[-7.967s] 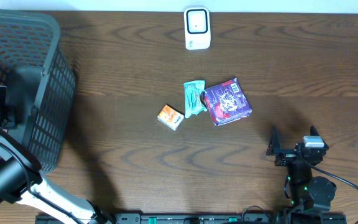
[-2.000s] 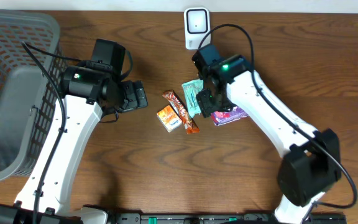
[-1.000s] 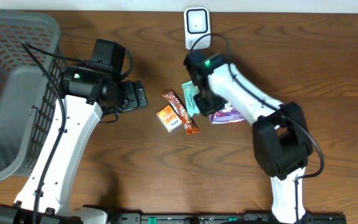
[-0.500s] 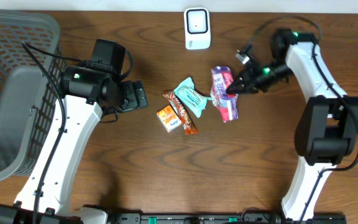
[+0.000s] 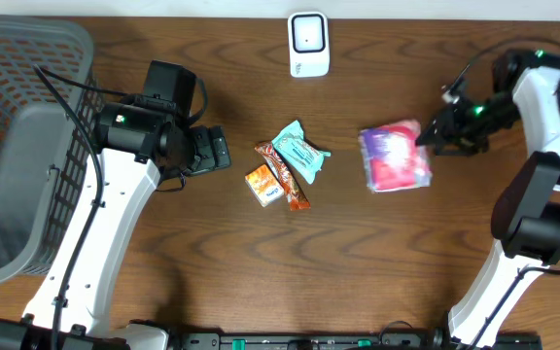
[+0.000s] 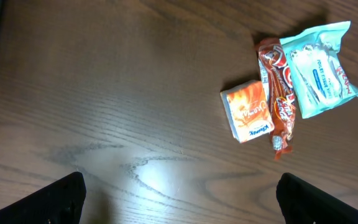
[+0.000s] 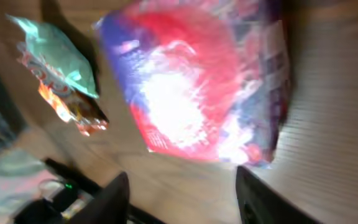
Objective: Scan the item barcode
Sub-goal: 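Move the purple package right and lower it onto the table, then raise the purple package past the scanner and drop it at the right edge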
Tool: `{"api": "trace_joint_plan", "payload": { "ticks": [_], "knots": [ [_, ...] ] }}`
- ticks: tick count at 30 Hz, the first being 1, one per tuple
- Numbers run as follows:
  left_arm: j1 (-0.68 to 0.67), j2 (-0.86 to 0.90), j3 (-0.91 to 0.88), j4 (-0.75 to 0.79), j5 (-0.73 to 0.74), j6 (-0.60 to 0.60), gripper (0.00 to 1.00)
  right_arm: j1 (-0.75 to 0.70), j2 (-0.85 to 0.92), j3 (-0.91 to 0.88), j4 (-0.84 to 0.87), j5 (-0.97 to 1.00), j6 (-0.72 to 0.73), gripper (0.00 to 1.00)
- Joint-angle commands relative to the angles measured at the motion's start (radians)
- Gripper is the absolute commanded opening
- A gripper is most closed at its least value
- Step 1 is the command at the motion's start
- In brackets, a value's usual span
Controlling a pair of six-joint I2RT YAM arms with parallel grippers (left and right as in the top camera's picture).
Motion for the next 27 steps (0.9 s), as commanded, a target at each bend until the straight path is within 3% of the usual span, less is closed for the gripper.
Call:
{"api": "trace_joint_plan", "payload": {
  "ticks": [1, 7, 11, 17, 19, 21, 22, 23, 27],
  "knots": [
    [0.003, 0.007, 0.007, -0.003, -0.016, 0.016, 0.98, 0.027, -0.005, 0.076, -0.039, 0.067, 0.023, 0.61],
    [0.003, 0.007, 0.007, -0.003, -0.016, 0.016, 0.98, 0.05, -0.004, 0.029, -0.045, 0.242, 0.024, 0.69],
    [0.003, 0.007, 0.007, -0.003, -0.016, 0.016, 0.98, 0.036, -0.004, -0.061, 0.063, 0.239, 0.024, 0.76],
    [0.003, 0.007, 0.007, -0.003, -0.016, 0.016, 0.98, 0.029, -0.004, -0.273, 0.369, 0.054, -0.013, 0.67],
    [0.003, 0.007, 0.007, -0.003, -0.016, 0.016, 0.98, 0.035, -0.004, -0.34, 0.45, -0.012, -0.014, 0.6],
    [0.003, 0.007, 0.007, -0.003, -0.016, 0.016, 0.98, 0.045, -0.004, -0.391, 0.505, -0.066, -0.014, 0.45],
    [0.003, 0.007, 0.007, -0.003, -0.016, 0.016, 0.98, 0.053, -0.004, -0.412, 0.526, -0.09, -0.013, 0.33],
    [0.003, 0.007, 0.007, -0.003, -0.016, 0.016, 0.98, 0.074, -0.004, -0.434, 0.548, -0.136, 0.006, 0.01],
    [0.003, 0.007, 0.007, -0.003, -0.016, 0.016, 0.98, 0.116, -0.005, -0.425, 0.548, -0.302, 0.073, 0.01]
  ]
}}
